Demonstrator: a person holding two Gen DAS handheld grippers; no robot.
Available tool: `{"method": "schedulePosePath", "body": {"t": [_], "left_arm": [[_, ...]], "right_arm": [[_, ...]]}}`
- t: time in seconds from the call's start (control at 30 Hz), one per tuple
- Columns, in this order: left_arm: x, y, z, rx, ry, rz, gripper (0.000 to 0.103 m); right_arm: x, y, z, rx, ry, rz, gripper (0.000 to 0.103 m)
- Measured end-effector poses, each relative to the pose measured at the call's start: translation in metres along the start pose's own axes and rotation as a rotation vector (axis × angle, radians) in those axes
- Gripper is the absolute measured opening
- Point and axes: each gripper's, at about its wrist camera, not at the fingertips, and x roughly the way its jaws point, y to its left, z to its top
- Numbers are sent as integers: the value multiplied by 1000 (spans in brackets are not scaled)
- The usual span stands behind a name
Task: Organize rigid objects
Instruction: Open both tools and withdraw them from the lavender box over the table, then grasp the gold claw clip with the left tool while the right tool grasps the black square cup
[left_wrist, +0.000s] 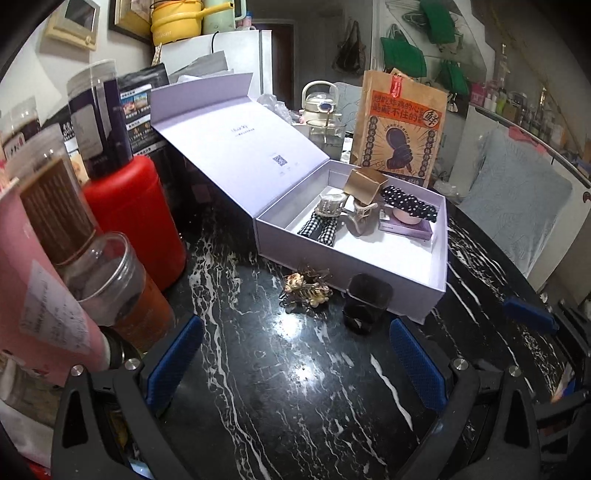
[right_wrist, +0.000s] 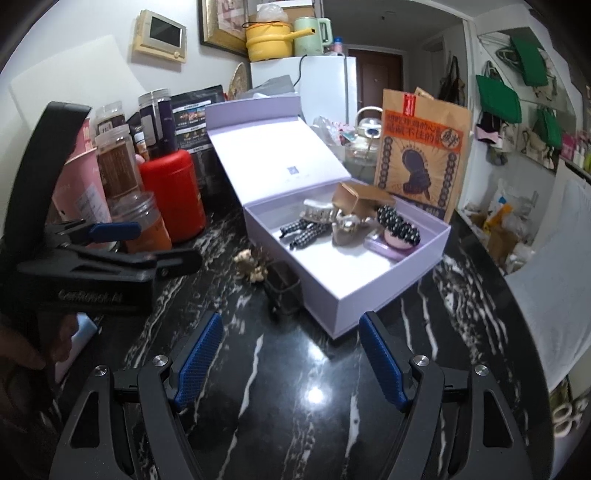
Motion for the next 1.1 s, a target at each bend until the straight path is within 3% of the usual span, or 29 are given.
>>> {"method": "schedulePosePath", "body": {"t": [0.3,0.43,0.7,0.8,1.0,1.1], "left_arm": [[44,13,6,-26,58,25,103],[61,16,11,-36,82,4,103],[93,19,23,-24,129,-10,101],[103,20,25,-26,155,-20,95],[119,19,29,-16,181,-45,93],[125,19,30,-11,198,-94,93]], "right_arm": [[30,5,-13,-2,55,58,76],[42,7,-13,-23,62,71,76],[68,-1,-9,33,107,118,61],[77,-2,-5,51,116,135,60],[88,2,2,42,116,136,60],[92,2,4,44,114,119,60]]}}
